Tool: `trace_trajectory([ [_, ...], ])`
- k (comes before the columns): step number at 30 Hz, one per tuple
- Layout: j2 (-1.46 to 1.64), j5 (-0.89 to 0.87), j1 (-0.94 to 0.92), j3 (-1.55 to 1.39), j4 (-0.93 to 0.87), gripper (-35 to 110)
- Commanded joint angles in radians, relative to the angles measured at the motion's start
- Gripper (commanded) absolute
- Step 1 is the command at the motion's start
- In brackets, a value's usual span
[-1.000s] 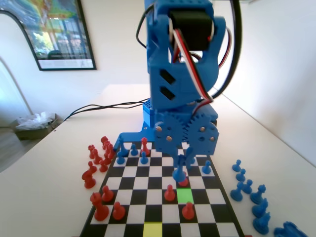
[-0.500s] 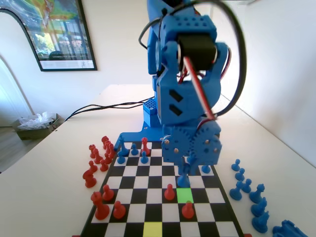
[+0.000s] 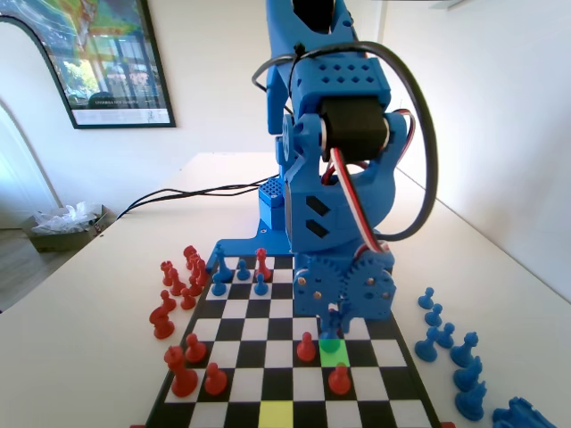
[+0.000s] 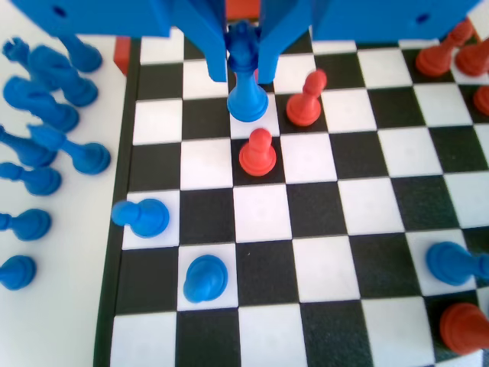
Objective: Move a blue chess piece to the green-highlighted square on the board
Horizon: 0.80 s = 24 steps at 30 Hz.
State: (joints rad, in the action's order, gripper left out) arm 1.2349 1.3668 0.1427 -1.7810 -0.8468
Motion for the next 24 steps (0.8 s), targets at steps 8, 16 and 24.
trace_trajectory([
  [8,0.037,0.005,0.011,0.026,0.021,2],
  [16,0.037,0.026,-0.012,0.006,0.051,3],
  [24,0.037,0.037,-0.017,-0.014,0.066,2],
])
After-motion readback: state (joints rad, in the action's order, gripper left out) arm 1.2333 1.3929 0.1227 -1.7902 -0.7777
